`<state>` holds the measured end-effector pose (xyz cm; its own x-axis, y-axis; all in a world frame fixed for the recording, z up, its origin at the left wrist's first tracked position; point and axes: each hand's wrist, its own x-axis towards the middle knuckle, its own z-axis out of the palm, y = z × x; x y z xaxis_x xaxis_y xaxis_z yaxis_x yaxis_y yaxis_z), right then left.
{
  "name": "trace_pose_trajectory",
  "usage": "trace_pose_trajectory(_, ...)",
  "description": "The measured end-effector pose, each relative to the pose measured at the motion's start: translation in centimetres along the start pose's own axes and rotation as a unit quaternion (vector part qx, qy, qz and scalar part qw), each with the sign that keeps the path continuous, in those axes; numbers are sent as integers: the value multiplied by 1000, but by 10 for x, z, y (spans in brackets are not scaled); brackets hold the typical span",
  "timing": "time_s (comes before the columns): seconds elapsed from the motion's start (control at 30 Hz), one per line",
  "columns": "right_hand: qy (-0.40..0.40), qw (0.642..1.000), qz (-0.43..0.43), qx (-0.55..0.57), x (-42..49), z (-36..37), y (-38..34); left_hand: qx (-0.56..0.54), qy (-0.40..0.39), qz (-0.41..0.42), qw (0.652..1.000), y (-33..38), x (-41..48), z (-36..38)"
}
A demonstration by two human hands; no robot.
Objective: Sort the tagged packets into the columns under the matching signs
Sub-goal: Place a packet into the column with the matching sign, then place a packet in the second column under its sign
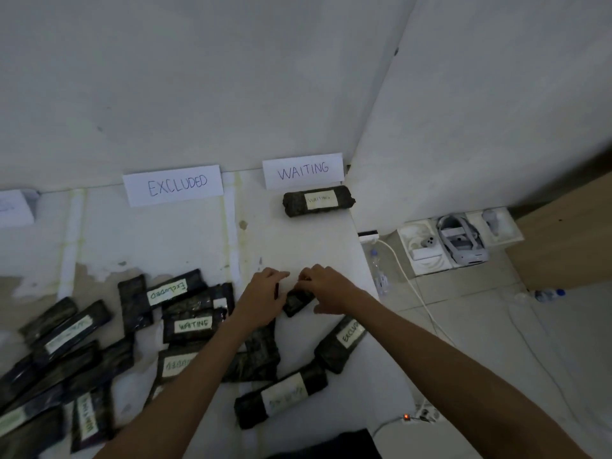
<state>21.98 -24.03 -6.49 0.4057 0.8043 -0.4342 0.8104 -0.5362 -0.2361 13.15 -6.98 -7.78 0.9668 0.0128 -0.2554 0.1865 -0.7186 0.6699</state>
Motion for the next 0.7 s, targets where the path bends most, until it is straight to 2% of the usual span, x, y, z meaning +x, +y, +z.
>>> trace_pose_trajectory(0.1,27,999,18,9,-3,10,-8,-21,-33,-10,999,-1,-23,-1)
trace_pose_trajectory(0.17,25,990,64,121,-7,3,-11,-68,-26,-11,997,2,-34,-6)
trace_pose_trajectory(0.3,30,941,111,317,-17,-21,-18,-165,19,-51,985,13,-48,-23)
trace_pose_trajectory(0.5,26,846,153,511,-32,-40,-34,-191,60,-59,978,30,-53,-37)
trace_pose_trajectory(0.57,25,803,165,572,-32,-44,-39,-223,67,-82,969,33,-55,-39)
trace_pose_trajectory(0.7,88,717,214,657,-24,-47,-57,-263,99,-151,948,39,-62,-41)
